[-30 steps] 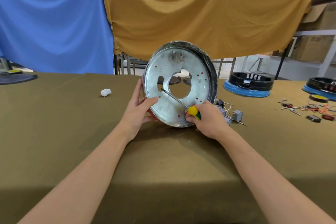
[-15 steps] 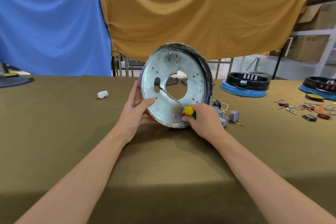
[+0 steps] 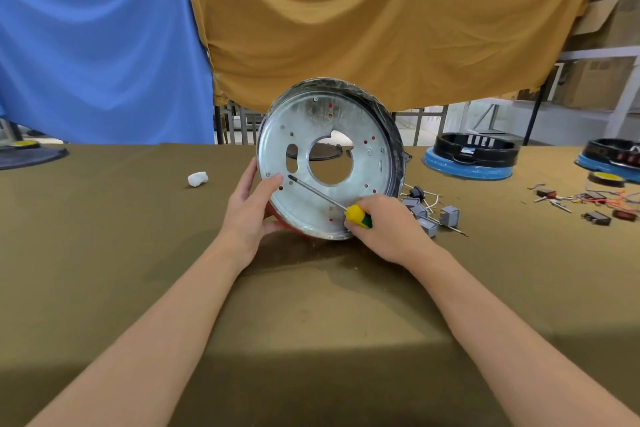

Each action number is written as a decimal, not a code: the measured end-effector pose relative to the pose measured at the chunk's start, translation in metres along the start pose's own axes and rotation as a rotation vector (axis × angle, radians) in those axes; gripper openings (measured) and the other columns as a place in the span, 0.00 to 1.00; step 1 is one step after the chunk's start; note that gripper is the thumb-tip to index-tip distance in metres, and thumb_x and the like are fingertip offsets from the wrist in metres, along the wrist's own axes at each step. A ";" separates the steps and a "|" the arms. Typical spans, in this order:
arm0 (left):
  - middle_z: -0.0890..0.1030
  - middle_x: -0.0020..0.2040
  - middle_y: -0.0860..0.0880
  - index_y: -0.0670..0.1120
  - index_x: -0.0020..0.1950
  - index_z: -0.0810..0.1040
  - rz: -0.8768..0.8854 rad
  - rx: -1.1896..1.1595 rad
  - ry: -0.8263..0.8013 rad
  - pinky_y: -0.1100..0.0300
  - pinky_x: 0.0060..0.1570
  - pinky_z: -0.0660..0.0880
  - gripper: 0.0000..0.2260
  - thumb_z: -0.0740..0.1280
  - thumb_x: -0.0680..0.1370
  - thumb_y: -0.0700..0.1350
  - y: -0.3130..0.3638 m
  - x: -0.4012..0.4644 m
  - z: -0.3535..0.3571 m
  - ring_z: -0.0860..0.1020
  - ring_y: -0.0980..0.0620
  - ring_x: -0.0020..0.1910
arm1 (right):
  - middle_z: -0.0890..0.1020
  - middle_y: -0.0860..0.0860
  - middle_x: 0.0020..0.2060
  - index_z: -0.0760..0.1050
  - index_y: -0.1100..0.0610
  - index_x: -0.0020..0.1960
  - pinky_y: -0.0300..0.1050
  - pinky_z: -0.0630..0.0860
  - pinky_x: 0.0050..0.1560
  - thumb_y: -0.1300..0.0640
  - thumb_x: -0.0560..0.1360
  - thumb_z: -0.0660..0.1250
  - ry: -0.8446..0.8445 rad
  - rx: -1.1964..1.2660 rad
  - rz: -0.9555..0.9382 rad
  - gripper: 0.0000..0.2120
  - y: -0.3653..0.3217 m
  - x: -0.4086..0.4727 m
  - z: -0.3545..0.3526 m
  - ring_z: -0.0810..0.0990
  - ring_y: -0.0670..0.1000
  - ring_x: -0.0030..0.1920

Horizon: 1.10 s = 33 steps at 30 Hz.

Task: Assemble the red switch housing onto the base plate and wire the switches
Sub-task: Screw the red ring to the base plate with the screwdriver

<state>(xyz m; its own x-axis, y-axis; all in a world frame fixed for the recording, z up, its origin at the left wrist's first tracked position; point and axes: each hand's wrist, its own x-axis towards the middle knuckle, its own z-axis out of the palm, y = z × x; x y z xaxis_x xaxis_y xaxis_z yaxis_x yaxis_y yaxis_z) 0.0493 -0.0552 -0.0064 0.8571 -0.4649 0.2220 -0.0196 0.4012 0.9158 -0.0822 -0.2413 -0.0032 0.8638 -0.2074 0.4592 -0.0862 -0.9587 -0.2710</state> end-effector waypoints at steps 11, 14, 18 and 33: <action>0.84 0.58 0.49 0.53 0.70 0.74 -0.132 -0.068 0.091 0.50 0.40 0.83 0.22 0.70 0.77 0.55 0.001 0.006 -0.010 0.85 0.47 0.50 | 0.75 0.47 0.60 0.75 0.49 0.68 0.52 0.66 0.65 0.51 0.79 0.66 -0.113 -0.110 -0.174 0.17 0.001 -0.005 -0.006 0.65 0.48 0.62; 0.83 0.59 0.49 0.55 0.70 0.74 -0.172 -0.046 0.084 0.52 0.38 0.82 0.23 0.69 0.77 0.59 0.002 0.006 -0.012 0.85 0.48 0.50 | 0.74 0.49 0.63 0.71 0.49 0.73 0.51 0.68 0.65 0.54 0.78 0.68 -0.083 -0.226 -0.207 0.23 -0.002 0.000 -0.002 0.65 0.50 0.65; 0.85 0.57 0.50 0.56 0.66 0.77 -0.170 -0.026 0.020 0.53 0.41 0.82 0.26 0.66 0.74 0.68 0.004 0.004 -0.011 0.85 0.49 0.53 | 0.78 0.50 0.58 0.77 0.52 0.68 0.49 0.71 0.62 0.59 0.77 0.69 0.007 -0.214 -0.243 0.19 0.000 0.002 0.000 0.69 0.51 0.61; 0.83 0.59 0.44 0.42 0.64 0.76 -0.056 0.049 -0.373 0.52 0.56 0.80 0.20 0.70 0.73 0.40 -0.006 -0.012 0.005 0.82 0.45 0.59 | 0.78 0.48 0.45 0.79 0.59 0.49 0.37 0.68 0.52 0.58 0.78 0.70 0.286 0.239 -0.149 0.04 -0.020 -0.004 0.000 0.71 0.49 0.50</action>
<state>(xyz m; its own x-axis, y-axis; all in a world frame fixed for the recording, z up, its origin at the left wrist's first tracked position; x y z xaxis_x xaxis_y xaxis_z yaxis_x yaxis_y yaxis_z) 0.0364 -0.0560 -0.0128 0.6115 -0.7440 0.2695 -0.0105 0.3328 0.9429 -0.0837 -0.2215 0.0005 0.6823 -0.1473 0.7161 0.1769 -0.9171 -0.3572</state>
